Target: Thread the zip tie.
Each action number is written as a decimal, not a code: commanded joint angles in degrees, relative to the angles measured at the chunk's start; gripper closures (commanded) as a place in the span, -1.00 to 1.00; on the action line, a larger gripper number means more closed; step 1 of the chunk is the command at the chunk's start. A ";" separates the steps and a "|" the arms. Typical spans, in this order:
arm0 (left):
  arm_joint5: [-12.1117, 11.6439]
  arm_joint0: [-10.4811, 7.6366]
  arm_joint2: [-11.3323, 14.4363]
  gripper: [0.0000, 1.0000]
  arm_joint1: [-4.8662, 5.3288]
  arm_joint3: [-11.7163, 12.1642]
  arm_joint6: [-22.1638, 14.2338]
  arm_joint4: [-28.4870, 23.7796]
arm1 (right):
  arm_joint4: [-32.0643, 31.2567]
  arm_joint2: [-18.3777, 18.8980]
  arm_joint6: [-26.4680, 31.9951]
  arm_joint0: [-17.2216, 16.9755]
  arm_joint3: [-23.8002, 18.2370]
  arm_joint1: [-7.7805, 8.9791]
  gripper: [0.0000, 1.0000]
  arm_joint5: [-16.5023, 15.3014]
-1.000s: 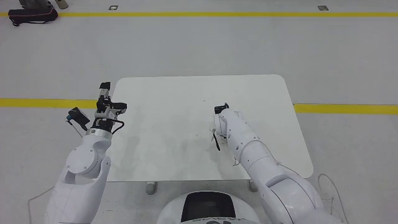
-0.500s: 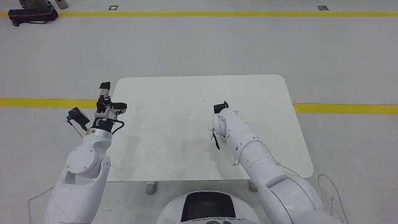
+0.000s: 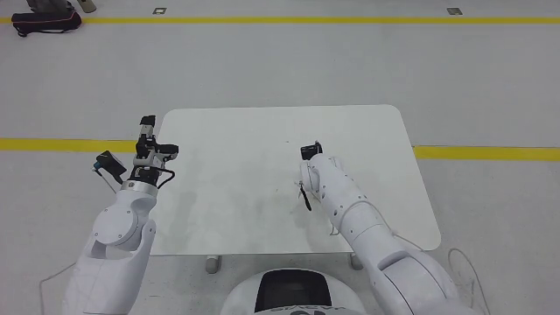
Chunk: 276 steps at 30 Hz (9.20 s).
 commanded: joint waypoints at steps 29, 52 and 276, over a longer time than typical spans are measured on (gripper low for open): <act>0.00 0.00 0.00 -1.00 0.00 0.00 0.00 0.00 | 0.00 -1.07 0.06 2.39 6.52 -0.25 0.64 0.00; 0.00 0.00 0.00 -1.00 0.00 0.00 0.00 0.00 | 0.00 0.13 -0.36 2.10 4.46 -0.63 1.00 0.00; 0.00 0.00 0.00 -1.00 0.00 0.00 0.00 0.00 | 0.00 -3.38 7.67 -3.45 -8.83 4.18 1.00 0.00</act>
